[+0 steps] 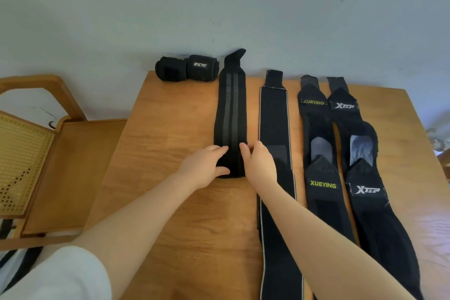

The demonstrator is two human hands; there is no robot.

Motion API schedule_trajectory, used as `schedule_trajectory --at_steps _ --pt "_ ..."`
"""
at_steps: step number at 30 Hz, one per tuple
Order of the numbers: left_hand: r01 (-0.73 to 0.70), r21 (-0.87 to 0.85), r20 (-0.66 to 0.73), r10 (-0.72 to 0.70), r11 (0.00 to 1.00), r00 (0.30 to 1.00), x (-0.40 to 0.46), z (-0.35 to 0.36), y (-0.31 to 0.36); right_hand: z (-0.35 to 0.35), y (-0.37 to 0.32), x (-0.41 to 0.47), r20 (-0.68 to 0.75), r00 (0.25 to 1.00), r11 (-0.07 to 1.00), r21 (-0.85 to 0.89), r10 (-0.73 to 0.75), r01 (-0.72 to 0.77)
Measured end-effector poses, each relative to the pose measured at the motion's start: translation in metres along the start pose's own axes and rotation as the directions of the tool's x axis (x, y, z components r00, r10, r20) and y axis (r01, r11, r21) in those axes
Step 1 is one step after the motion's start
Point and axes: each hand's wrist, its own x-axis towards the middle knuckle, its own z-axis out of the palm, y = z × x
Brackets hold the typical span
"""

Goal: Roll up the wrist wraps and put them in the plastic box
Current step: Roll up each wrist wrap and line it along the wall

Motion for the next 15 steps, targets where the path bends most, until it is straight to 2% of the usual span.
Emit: schedule_trajectory --at_steps 2,4,7,15 --pt "0.015 0.007 0.019 -0.015 1.0 1.0 0.01 -0.008 0.001 0.003 0.004 -0.007 0.027 0.998 0.997 0.047 -0.058 0.056" --pt "0.005 0.025 0.07 -0.007 1.0 0.998 0.02 -0.019 0.002 0.006 0.008 -0.009 0.051 0.991 0.992 0.02 -0.127 0.126" --pt "0.029 -0.038 0.15 -0.023 0.999 0.988 0.032 -0.029 0.0 0.001 0.007 0.002 0.078 0.993 0.996 -0.01 -0.088 0.089" --pt "0.153 -0.234 0.165 -0.116 0.96 0.979 0.056 -0.036 -0.01 -0.019 -0.01 0.045 0.249 0.968 1.0 -0.025 -0.003 0.01"
